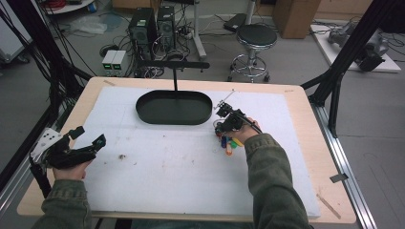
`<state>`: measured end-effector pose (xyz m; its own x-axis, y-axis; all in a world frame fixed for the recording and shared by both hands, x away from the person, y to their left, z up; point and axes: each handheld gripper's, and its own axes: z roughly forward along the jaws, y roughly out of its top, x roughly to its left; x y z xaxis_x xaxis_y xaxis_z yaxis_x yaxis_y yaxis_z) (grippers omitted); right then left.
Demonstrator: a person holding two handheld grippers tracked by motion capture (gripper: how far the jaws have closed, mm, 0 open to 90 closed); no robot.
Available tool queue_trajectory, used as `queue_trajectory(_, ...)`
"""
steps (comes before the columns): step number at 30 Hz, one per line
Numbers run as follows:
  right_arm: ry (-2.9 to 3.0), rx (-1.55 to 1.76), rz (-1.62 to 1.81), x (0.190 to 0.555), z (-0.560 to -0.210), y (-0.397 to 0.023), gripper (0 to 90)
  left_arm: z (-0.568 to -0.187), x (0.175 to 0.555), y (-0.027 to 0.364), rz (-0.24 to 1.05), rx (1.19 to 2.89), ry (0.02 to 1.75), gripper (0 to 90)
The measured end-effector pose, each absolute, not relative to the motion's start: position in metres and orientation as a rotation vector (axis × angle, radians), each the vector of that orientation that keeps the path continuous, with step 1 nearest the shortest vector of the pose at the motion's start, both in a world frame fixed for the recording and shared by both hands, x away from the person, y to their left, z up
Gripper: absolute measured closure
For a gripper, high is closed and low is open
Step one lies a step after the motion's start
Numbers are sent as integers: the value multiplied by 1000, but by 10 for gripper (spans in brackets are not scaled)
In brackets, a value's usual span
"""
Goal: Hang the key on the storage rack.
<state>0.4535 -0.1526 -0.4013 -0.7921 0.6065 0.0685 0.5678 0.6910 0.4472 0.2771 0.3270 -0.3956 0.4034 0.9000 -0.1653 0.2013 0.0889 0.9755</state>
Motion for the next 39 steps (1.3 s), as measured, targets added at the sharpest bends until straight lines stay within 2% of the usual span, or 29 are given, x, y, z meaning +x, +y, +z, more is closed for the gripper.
queue_trajectory(27, 2673, 1024, 979, 440, -346, -187, 822, -395, 278, 327, 692, 1396, 1068, 60)
queue_trajectory(39, 2685, 960, 1063, 438, -316, -181, 822, -396, 278, 327, 692, 1395, 1067, 60)
